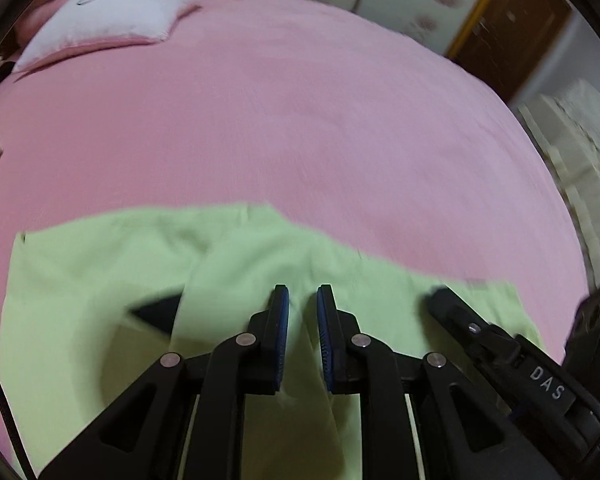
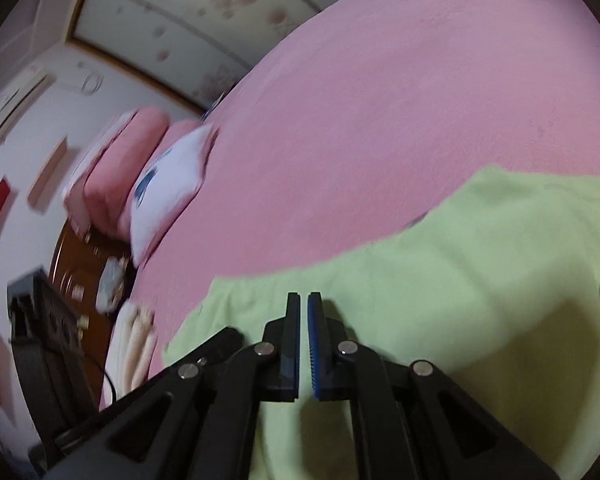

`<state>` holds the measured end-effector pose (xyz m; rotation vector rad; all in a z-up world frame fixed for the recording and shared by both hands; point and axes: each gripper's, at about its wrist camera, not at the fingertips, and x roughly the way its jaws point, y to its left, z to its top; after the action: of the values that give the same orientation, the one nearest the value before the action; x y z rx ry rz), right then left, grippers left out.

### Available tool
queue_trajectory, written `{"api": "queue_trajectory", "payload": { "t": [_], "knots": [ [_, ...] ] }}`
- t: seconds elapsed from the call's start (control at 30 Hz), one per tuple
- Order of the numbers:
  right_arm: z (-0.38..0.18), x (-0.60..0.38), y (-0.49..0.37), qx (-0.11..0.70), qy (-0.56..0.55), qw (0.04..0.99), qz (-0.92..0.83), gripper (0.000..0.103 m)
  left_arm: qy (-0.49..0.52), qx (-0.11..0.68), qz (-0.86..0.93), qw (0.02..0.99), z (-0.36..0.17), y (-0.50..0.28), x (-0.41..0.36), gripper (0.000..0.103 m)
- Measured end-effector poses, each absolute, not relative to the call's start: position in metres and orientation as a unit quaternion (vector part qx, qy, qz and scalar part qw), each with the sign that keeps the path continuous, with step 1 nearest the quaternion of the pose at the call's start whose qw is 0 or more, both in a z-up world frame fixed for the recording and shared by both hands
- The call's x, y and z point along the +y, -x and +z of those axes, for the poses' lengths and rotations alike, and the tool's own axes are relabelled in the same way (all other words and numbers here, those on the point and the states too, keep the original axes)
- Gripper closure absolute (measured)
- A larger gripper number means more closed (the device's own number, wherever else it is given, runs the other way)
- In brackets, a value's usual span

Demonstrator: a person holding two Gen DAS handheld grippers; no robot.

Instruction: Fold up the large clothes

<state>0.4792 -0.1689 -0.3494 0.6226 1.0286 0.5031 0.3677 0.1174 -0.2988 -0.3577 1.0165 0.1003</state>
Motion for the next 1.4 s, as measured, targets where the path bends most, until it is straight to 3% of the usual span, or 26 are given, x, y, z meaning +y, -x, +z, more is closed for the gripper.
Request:
{"api": "queue_trajectory", "payload": {
  "t": [0.03,0.27,0.43,0.57,0.77,1.0,1.1,1.13,1.2,1.4],
  "knots": [
    [-0.353,-0.173,-0.483,0.478,-0.291,0.797,0.229,0.103,0.174,0.477,0.052,0.860,-0.301,-0.374,0.119,0.091],
    [-0.364,-0.244,-0.497,0.455,-0.274,0.822,0.206,0.103,0.105,0.469,0.052,0.876,-0.316,-0.386,0.124,0.102],
    [-0.347,-0.258,-0.487,0.448,-0.129,0.874,0.139,0.103,0.077,0.466,0.096,0.876,-0.312,-0.385,0.143,0.101],
    [-0.356,-0.303,-0.484,0.464,-0.149,0.870,0.071,0.103,0.057,0.487,0.131,0.862,-0.320,-0.372,0.176,0.101],
    [-0.344,-0.336,-0.466,0.466,-0.083,0.880,-0.040,0.103,-0.013,0.502,0.163,0.849,-0.315,-0.350,0.204,0.101],
    [-0.317,-0.326,-0.404,0.456,-0.124,0.878,-0.080,0.101,0.017,0.483,0.198,0.853,-0.290,-0.288,0.219,0.100],
    [-0.306,-0.308,-0.355,0.451,-0.140,0.876,-0.095,0.101,0.027,0.480,0.184,0.857,-0.286,-0.247,0.206,0.094],
    [-0.304,-0.299,-0.341,0.449,-0.140,0.877,-0.098,0.101,0.031,0.483,0.174,0.858,-0.284,-0.233,0.204,0.082],
    [-0.304,-0.284,-0.310,0.459,-0.129,0.873,-0.098,0.100,0.034,0.494,0.162,0.854,-0.285,-0.207,0.196,0.069],
    [-0.313,-0.245,-0.232,0.503,-0.115,0.853,-0.081,0.100,0.034,0.536,0.127,0.834,-0.291,-0.124,0.176,0.064]
  ]
}}
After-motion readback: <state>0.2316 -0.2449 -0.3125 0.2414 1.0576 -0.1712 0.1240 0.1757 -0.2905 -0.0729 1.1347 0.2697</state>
